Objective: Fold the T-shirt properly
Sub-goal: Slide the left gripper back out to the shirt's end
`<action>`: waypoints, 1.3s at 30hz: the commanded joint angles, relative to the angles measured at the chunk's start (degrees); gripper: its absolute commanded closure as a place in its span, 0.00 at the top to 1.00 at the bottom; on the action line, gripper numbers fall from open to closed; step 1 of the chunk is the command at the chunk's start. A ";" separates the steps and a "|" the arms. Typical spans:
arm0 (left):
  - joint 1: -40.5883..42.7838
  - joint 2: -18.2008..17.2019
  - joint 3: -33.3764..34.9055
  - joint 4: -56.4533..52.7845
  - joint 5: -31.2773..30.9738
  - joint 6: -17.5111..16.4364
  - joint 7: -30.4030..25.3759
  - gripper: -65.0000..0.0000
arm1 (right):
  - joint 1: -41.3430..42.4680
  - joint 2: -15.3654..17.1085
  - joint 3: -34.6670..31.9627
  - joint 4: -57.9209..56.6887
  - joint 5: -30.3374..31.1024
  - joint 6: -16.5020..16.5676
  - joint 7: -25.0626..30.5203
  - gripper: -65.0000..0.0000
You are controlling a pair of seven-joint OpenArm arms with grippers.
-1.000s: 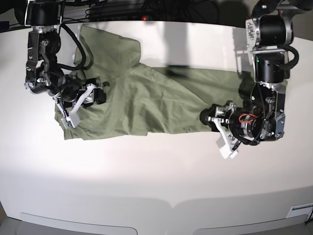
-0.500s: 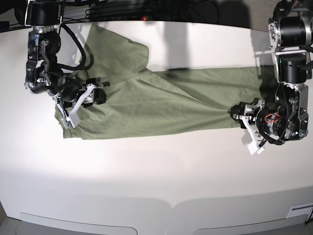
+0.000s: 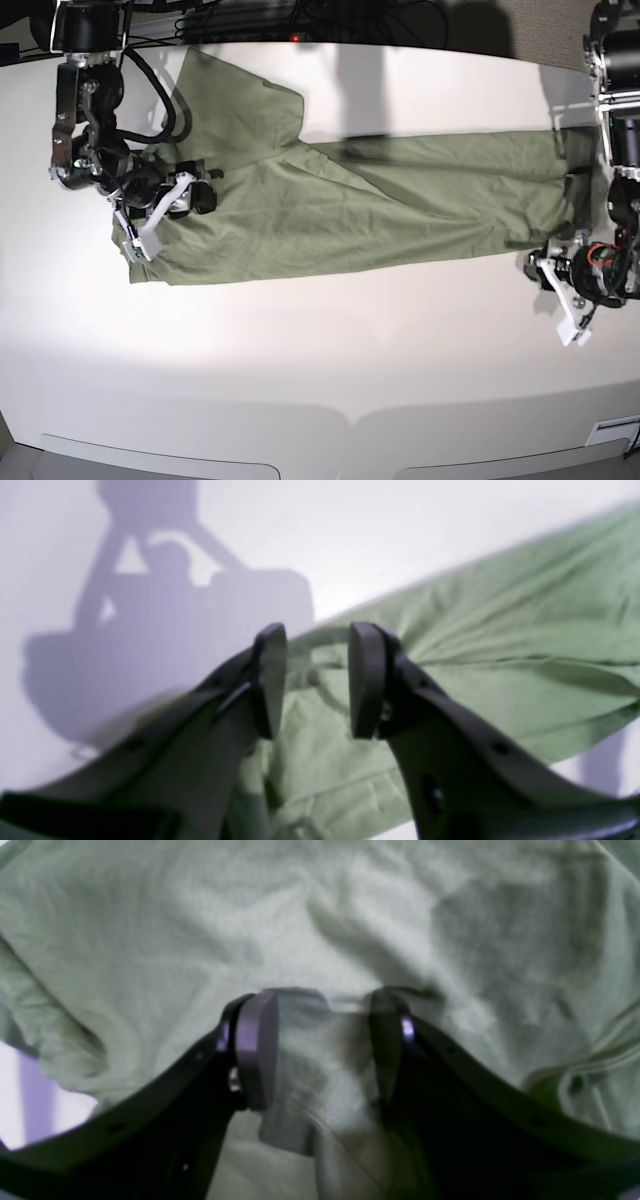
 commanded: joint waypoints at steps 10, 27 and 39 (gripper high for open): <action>7.08 -0.46 -0.20 1.16 -3.39 -0.24 -1.55 0.32 | 6.47 0.57 0.02 1.66 3.65 0.80 -0.98 0.46; 12.52 9.16 -0.20 0.98 10.88 -0.37 -12.92 0.32 | 8.74 -4.42 0.04 -10.51 -10.36 -1.14 10.43 0.46; 7.34 9.57 -0.20 0.98 17.88 -0.28 -14.78 0.32 | 13.14 0.87 0.09 -21.73 -11.80 -1.81 6.27 0.46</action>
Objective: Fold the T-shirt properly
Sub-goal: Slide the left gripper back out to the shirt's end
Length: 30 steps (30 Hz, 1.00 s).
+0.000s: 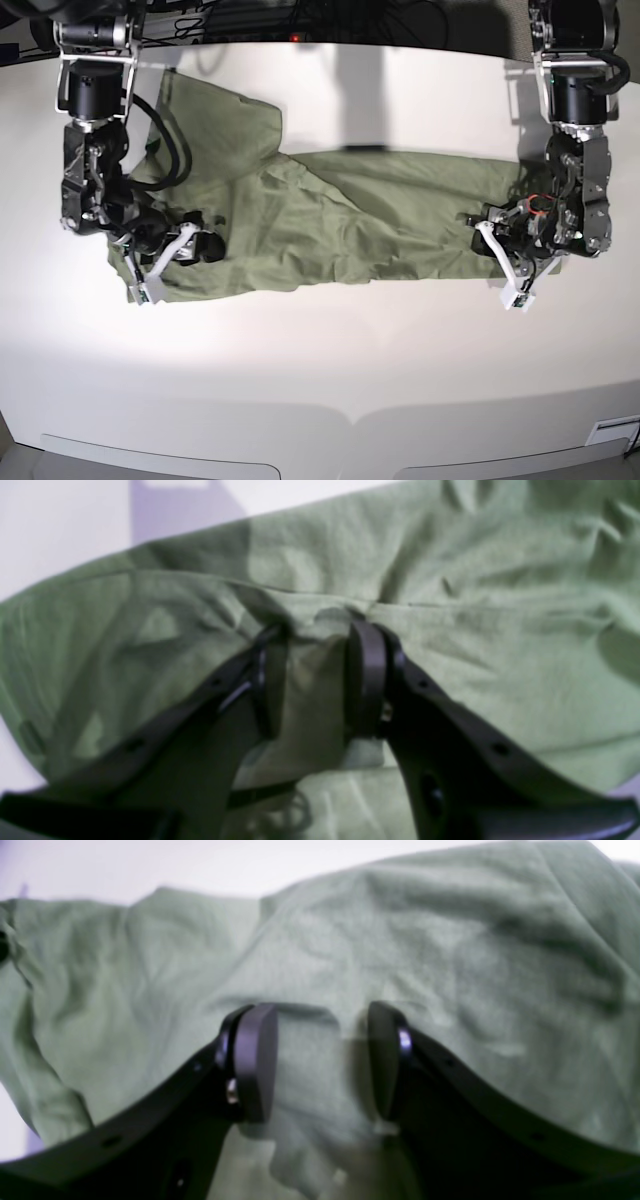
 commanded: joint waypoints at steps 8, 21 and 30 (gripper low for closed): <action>-2.58 -1.75 -0.22 0.48 0.72 0.39 0.39 0.32 | -1.86 2.93 0.13 -0.42 -4.52 -3.23 -6.88 0.46; -12.11 -4.07 -0.22 0.70 -4.85 0.39 8.87 0.34 | -1.70 2.91 0.13 -0.42 -4.09 -3.21 -5.81 0.46; -7.04 -12.02 -0.22 0.61 -7.02 0.61 2.78 0.66 | -1.70 2.91 0.13 -0.42 -3.89 -3.21 -5.81 0.46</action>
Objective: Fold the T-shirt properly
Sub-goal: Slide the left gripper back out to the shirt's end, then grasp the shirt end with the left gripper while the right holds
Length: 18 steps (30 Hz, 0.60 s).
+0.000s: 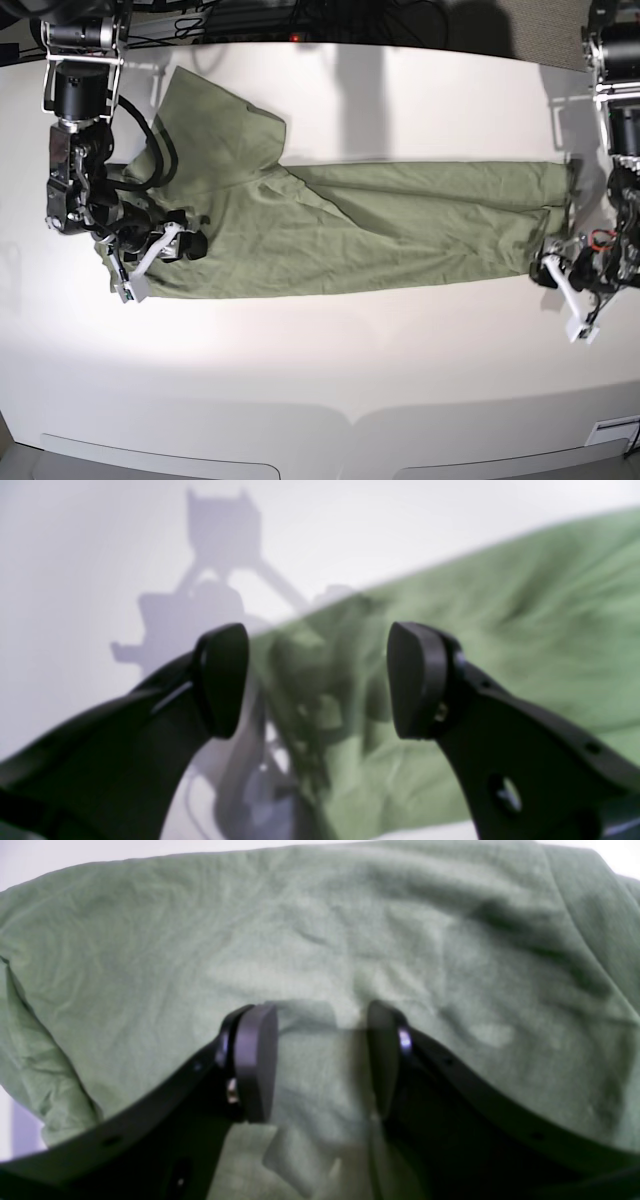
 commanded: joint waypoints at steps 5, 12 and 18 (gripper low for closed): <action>1.42 -1.38 -0.22 0.85 -5.55 -0.17 -3.06 0.66 | -0.46 0.90 0.02 -0.48 -3.48 -2.47 -4.31 0.46; 4.44 -1.38 -0.22 0.85 -5.46 -0.24 -6.16 0.65 | -0.48 0.92 0.02 -0.48 -3.52 -2.45 -4.48 0.46; 4.35 -1.38 -0.22 0.85 -5.49 -0.22 -8.63 0.65 | -0.48 0.90 0.02 -0.48 -3.52 -2.45 -4.44 0.46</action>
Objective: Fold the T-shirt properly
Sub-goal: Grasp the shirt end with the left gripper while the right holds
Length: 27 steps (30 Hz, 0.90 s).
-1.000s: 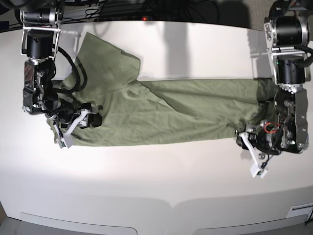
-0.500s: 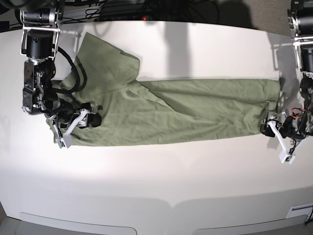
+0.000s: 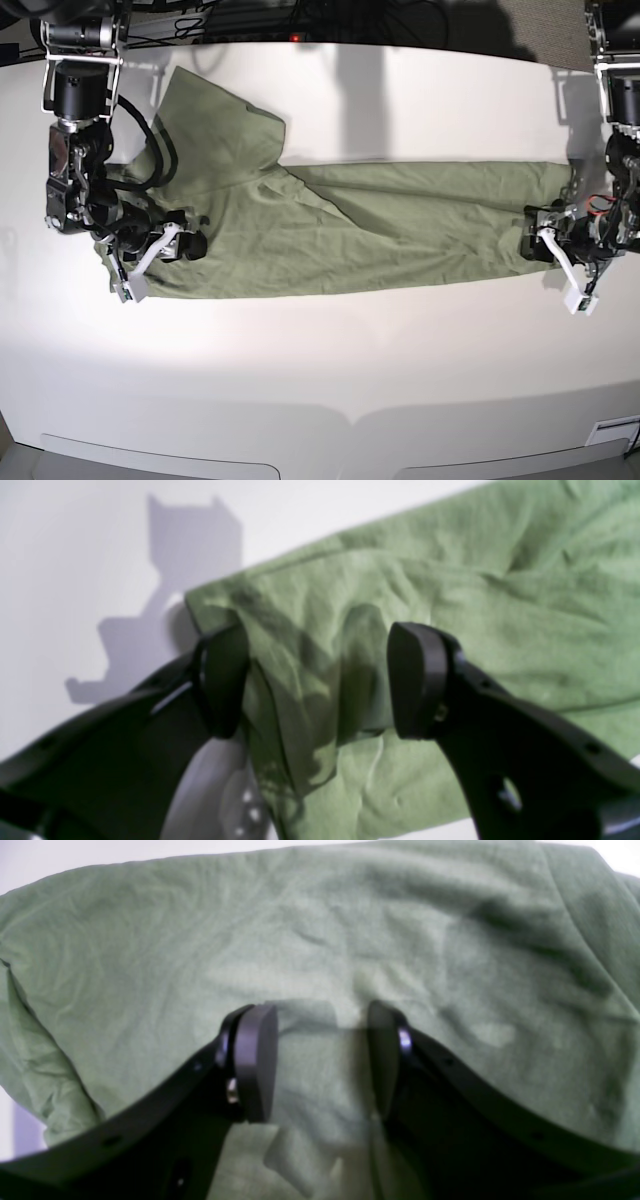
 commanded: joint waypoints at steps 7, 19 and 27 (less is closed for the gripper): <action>-1.25 -0.92 -0.33 0.70 0.94 -0.26 -1.51 0.61 | -0.46 0.79 0.02 -0.48 -4.20 -2.25 -4.33 0.46; -1.25 -0.24 -0.33 0.70 2.38 -0.20 -1.40 0.09 | -0.46 0.79 0.02 -0.48 -4.20 -2.25 -4.35 0.46; -1.29 0.48 -0.33 0.74 2.29 -0.20 -1.16 0.00 | -0.46 0.81 0.02 -0.48 -4.22 -2.25 -4.44 0.46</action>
